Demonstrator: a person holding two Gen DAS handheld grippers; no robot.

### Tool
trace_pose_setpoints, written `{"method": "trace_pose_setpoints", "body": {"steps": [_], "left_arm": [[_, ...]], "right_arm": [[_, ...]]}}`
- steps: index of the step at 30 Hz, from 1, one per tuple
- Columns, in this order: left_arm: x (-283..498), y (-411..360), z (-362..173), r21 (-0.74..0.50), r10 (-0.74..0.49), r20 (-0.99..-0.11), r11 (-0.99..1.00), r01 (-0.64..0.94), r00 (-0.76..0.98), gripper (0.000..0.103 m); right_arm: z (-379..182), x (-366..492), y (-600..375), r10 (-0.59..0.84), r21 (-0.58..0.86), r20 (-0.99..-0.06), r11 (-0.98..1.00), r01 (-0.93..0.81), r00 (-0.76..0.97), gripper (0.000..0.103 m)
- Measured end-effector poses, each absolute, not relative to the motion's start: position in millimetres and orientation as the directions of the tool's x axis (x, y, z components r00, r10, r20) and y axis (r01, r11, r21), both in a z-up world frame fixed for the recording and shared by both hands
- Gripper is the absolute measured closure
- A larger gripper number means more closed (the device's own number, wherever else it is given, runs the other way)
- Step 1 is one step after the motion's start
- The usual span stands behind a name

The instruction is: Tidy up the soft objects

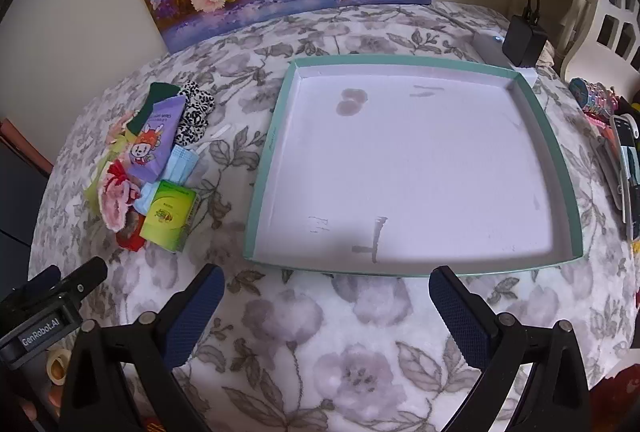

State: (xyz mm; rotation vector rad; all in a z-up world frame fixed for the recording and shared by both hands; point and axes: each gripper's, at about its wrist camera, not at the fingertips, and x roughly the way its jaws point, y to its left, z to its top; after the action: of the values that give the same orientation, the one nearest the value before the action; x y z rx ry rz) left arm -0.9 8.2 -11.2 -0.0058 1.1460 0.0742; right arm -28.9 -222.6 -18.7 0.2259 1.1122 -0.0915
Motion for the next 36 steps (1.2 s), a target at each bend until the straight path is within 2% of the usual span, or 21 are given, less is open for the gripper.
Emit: {"method": "trace_pose_setpoints", "body": {"steps": [36], "left_arm": [[-0.8, 5.5, -13.7, 0.045, 0.063, -0.913, 0.997, -0.056, 0.402, 0.000]], "right_arm": [[-22.5, -29.6, -220.2, 0.030, 0.115, -0.905, 0.978, 0.175, 0.425, 0.000]]}}
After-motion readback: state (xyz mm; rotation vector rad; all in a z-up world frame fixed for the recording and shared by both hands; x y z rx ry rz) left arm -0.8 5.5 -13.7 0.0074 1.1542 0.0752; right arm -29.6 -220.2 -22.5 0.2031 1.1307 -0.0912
